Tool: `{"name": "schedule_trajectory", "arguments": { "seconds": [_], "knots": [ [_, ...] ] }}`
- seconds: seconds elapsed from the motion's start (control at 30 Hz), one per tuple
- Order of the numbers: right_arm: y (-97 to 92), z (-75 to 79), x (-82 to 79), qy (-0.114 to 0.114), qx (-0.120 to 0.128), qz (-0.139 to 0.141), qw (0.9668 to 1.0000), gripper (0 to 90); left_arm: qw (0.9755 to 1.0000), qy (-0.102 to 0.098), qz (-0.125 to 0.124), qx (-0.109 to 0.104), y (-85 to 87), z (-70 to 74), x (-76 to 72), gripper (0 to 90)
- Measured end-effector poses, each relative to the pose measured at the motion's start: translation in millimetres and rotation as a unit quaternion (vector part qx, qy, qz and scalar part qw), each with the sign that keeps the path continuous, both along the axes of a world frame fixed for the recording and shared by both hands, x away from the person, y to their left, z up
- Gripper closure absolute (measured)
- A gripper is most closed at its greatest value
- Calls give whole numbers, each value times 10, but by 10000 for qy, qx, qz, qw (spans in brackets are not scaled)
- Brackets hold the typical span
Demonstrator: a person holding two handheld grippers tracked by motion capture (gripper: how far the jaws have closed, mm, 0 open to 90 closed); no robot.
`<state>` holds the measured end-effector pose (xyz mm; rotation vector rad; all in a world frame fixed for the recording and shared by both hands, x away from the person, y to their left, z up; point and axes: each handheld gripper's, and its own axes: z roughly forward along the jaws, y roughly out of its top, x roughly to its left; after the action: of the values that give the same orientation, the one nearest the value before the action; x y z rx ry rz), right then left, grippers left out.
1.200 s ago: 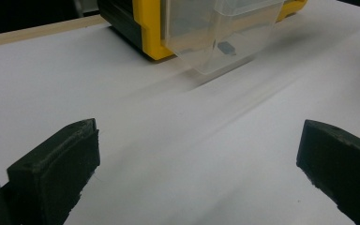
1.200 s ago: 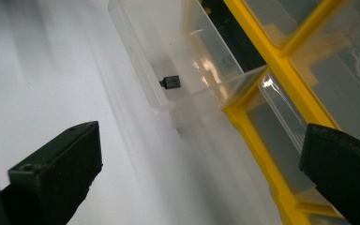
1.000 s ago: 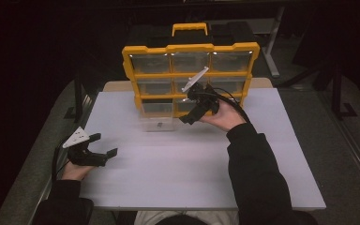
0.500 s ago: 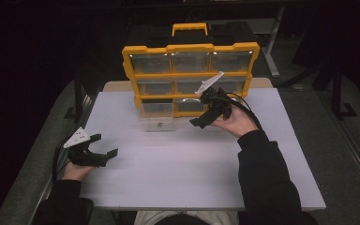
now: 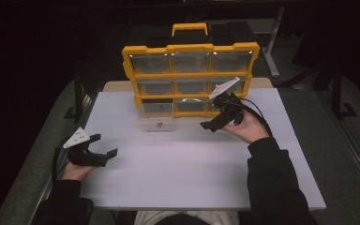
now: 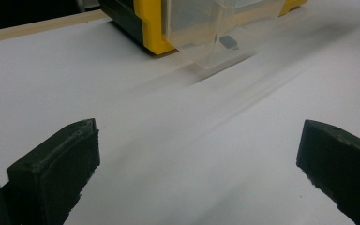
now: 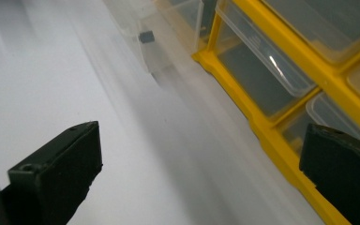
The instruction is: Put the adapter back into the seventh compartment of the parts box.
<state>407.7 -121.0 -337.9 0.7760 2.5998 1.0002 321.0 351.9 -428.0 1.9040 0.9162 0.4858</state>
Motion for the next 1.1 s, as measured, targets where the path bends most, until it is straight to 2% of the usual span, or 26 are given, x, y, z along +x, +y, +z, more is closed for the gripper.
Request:
{"name": "schedule_trajectory", "arguments": {
  "seconds": [0.5, 0.8, 1.1],
  "knots": [
    [-343, -203, -116, 63, 170, -304, 9994, 0, 10000, -17, 2, 42, -7, -1, -3, 0],
    [-473, -306, -166, 114, 211, -403, 9989, 0, 10000, -1, 2, 60, -11, -4, -4, 0],
    [-688, -372, -287, 116, 498, -512, 9974, 0, 10000, -11, 10, 65, -9, 0, -8, 0]
  ]
}}
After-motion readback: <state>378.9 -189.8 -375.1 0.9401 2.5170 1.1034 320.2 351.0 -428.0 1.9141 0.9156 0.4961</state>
